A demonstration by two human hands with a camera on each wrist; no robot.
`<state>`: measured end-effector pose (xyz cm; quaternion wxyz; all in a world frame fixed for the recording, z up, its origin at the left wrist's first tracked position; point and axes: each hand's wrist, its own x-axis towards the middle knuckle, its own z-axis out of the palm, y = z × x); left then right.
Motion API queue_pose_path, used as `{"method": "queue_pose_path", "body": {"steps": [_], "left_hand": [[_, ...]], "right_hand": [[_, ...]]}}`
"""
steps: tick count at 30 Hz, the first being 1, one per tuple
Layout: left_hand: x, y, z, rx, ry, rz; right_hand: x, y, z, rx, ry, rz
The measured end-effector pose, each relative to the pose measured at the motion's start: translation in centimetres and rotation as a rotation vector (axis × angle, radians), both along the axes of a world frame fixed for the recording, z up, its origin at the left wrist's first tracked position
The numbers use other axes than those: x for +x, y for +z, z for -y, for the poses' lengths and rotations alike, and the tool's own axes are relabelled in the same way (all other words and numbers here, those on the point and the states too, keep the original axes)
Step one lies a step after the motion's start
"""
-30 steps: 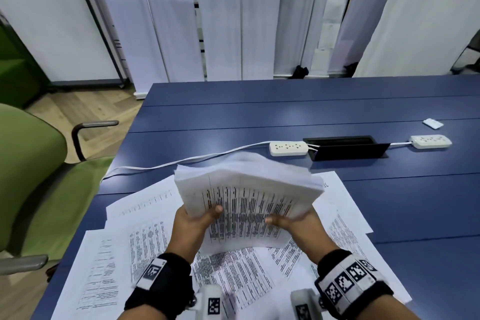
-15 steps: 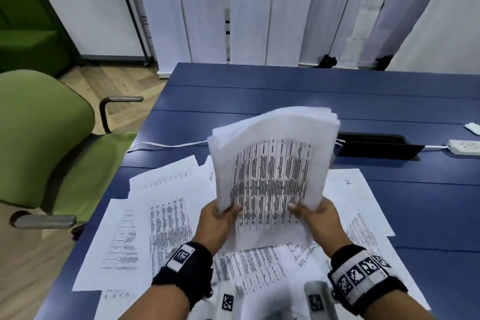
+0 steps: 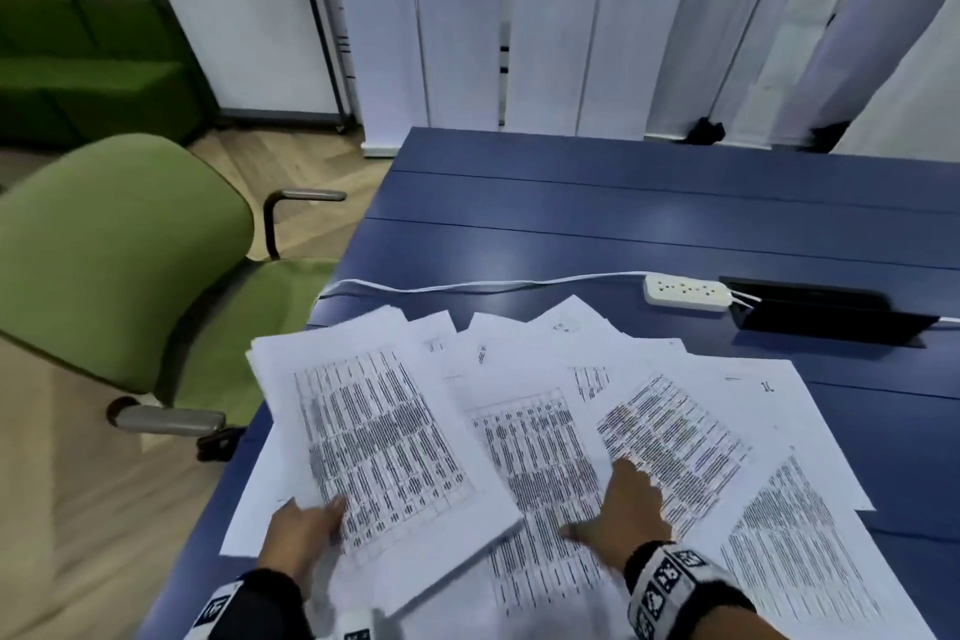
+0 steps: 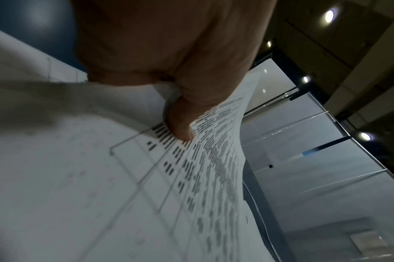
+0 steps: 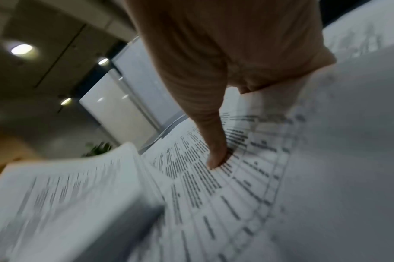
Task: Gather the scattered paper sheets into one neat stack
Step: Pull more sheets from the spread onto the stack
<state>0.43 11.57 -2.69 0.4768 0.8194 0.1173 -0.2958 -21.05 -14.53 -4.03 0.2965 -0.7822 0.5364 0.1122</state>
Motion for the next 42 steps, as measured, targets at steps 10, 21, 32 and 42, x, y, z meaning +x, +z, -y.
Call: {"method": "queue_pose_path", "body": {"steps": [10, 21, 32, 42], "left_hand": [[0.0, -1.0, 1.1, 0.167, -0.254, -0.022], [1.8, -1.5, 1.9, 0.172, -0.298, 0.022], [1.5, -1.7, 1.6, -0.183, -0.233, 0.122], [1.5, -4.0, 0.5, -0.431, -0.122, 0.008]], "right_hand": [[1.9, -0.7, -1.0, 0.158, -0.245, 0.390], [2.1, -2.0, -3.0, 0.323, -0.280, 0.456], [1.4, 3.5, -3.3, 0.066, -0.111, 0.526], [0.4, 16.8, 2.1, -0.406, -0.251, 0.763]]}}
